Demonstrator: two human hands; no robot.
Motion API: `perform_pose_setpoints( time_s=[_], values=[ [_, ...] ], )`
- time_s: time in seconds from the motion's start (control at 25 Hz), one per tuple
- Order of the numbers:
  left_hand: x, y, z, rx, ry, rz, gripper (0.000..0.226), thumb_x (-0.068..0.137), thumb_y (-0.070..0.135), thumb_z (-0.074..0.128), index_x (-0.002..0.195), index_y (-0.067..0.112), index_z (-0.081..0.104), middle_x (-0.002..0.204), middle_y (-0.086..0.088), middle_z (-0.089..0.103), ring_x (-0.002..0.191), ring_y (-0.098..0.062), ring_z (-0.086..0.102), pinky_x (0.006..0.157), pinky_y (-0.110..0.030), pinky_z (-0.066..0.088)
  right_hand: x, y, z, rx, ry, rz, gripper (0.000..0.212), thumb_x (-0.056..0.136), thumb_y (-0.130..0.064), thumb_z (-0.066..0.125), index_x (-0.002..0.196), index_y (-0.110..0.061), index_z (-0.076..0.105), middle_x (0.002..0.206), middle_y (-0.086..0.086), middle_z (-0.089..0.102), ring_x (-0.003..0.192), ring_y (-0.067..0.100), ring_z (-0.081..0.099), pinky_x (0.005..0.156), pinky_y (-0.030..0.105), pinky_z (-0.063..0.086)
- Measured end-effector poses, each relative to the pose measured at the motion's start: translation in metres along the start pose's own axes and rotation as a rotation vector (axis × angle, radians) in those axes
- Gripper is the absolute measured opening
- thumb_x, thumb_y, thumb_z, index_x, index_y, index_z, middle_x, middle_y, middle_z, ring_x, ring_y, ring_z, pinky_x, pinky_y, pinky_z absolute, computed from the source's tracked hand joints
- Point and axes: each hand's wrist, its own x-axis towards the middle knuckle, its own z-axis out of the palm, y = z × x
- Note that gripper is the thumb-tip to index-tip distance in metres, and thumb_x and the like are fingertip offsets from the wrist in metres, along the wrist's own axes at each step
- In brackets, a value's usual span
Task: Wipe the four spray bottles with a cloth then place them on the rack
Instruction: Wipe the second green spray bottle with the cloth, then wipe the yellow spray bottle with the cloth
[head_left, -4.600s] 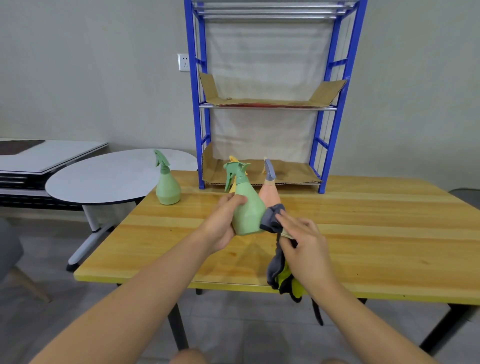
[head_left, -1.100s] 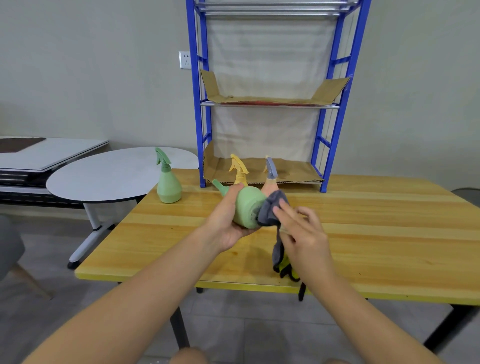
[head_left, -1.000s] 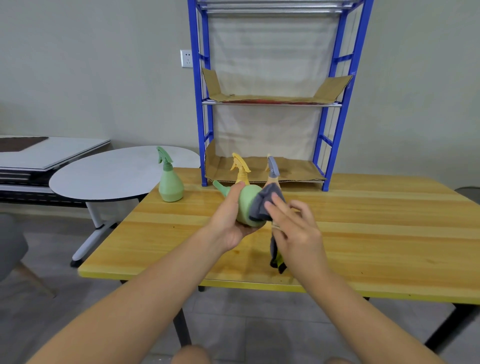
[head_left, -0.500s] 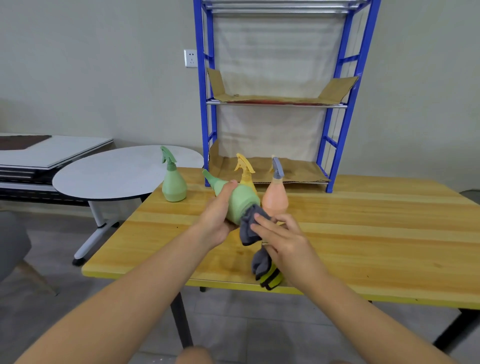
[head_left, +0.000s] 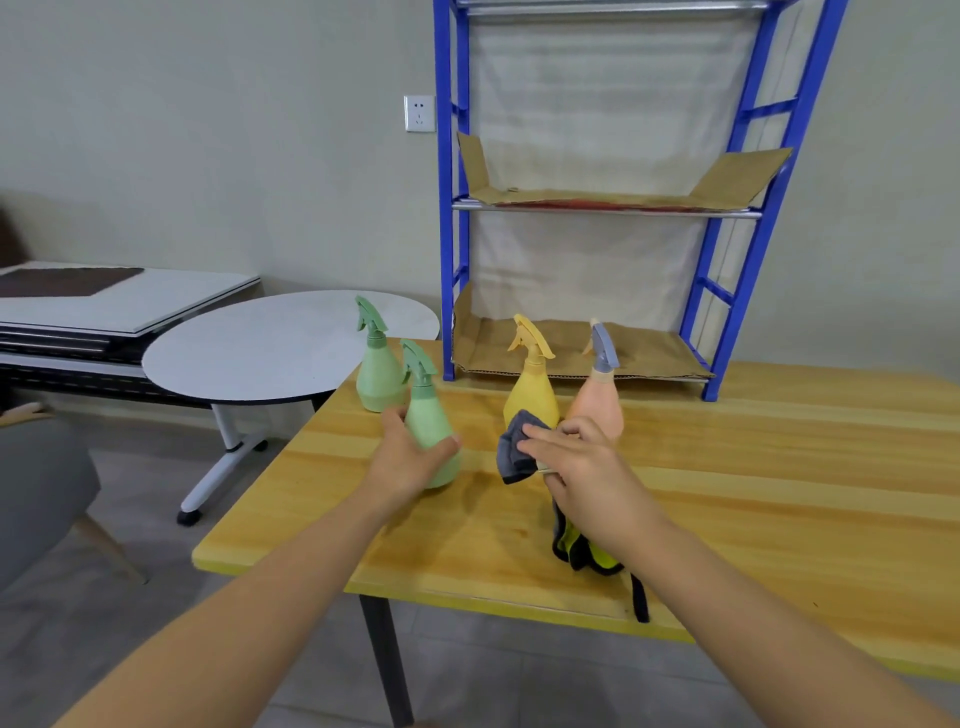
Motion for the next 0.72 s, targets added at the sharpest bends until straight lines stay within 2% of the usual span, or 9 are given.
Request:
perform_pose_setpoints(
  time_s=[0.08, 0.16, 0.2, 0.28, 0.44, 0.6, 0.64, 0.72],
  values=[
    [0.018, -0.006, 0.006, 0.093, 0.020, 0.064, 0.077, 0.081, 0.039, 0.083, 0.135, 0.022, 0.031, 0.125, -0.004, 0.055, 0.118, -0.029, 0.057, 0.092, -0.039, 0.050, 0.010, 0.002, 0.008, 0.013, -0.026, 0.021, 0.057, 0.065, 0.014, 0.075, 0.116, -0.014, 0.071, 0.126, -0.002, 0.065, 0.105, 0.017, 0.050, 0.082, 0.034, 0.056],
    [0.037, -0.010, 0.015, 0.254, 0.066, 0.093, 0.084, 0.079, 0.050, 0.080, 0.142, 0.024, 0.031, 0.136, -0.006, 0.048, 0.130, -0.033, 0.044, 0.108, -0.045, 0.039, 0.018, 0.008, 0.014, 0.019, -0.042, 0.024, 0.058, 0.067, 0.013, 0.073, 0.117, -0.016, 0.070, 0.127, -0.005, 0.064, 0.106, 0.015, 0.049, 0.080, 0.033, 0.056],
    [0.045, -0.008, 0.019, 0.300, 0.096, 0.076, 0.088, 0.079, 0.054, 0.078, 0.146, 0.026, 0.030, 0.140, -0.010, 0.042, 0.133, -0.035, 0.037, 0.111, -0.045, 0.033, 0.022, 0.013, 0.016, 0.020, -0.044, 0.028, 0.058, 0.067, 0.012, 0.073, 0.117, -0.017, 0.070, 0.127, -0.006, 0.064, 0.106, 0.015, 0.050, 0.080, 0.033, 0.056],
    [0.059, -0.005, 0.025, 0.290, 0.123, 0.036, 0.089, 0.080, 0.055, 0.078, 0.150, 0.031, 0.028, 0.140, -0.014, 0.032, 0.132, -0.039, 0.032, 0.111, -0.046, 0.030, 0.029, 0.021, 0.018, 0.028, -0.052, 0.038, 0.059, 0.067, 0.012, 0.073, 0.118, -0.019, 0.069, 0.128, -0.008, 0.063, 0.106, 0.016, 0.052, 0.080, 0.033, 0.057],
    [0.099, -0.003, 0.036, 0.229, 0.132, 0.040, 0.090, 0.081, 0.051, 0.080, 0.151, 0.032, 0.027, 0.136, -0.013, 0.030, 0.125, -0.041, 0.042, 0.110, -0.049, 0.038, 0.046, 0.037, 0.024, 0.029, -0.062, 0.045, 0.061, 0.066, 0.012, 0.075, 0.118, -0.020, 0.069, 0.128, -0.008, 0.063, 0.106, 0.016, 0.053, 0.082, 0.032, 0.056],
    [0.113, 0.001, 0.045, 0.177, 0.151, 0.009, 0.093, 0.079, 0.044, 0.085, 0.149, 0.023, 0.028, 0.135, -0.012, 0.031, 0.121, -0.038, 0.044, 0.106, -0.051, 0.044, 0.055, 0.051, 0.030, 0.018, -0.059, 0.048, 0.062, 0.063, 0.012, 0.077, 0.116, -0.020, 0.070, 0.126, -0.008, 0.065, 0.106, 0.012, 0.050, 0.085, 0.023, 0.050],
    [0.109, 0.001, 0.046, 0.145, 0.194, 0.042, 0.088, 0.079, 0.039, 0.085, 0.145, 0.017, 0.031, 0.132, -0.011, 0.033, 0.119, -0.036, 0.045, 0.105, -0.049, 0.045, 0.056, 0.053, 0.031, 0.016, -0.065, 0.049, 0.062, 0.063, 0.012, 0.077, 0.116, -0.020, 0.070, 0.125, -0.008, 0.065, 0.105, 0.010, 0.049, 0.086, 0.019, 0.046],
    [0.096, 0.004, 0.047, 0.094, 0.311, 0.212, 0.064, 0.086, 0.028, 0.081, 0.131, 0.008, 0.041, 0.123, -0.006, 0.039, 0.112, -0.027, 0.046, 0.099, -0.043, 0.046, 0.056, 0.058, 0.028, 0.016, -0.062, 0.056, 0.059, 0.064, 0.011, 0.077, 0.114, -0.019, 0.071, 0.124, -0.008, 0.066, 0.104, 0.009, 0.046, 0.088, 0.014, 0.041]
  ],
)
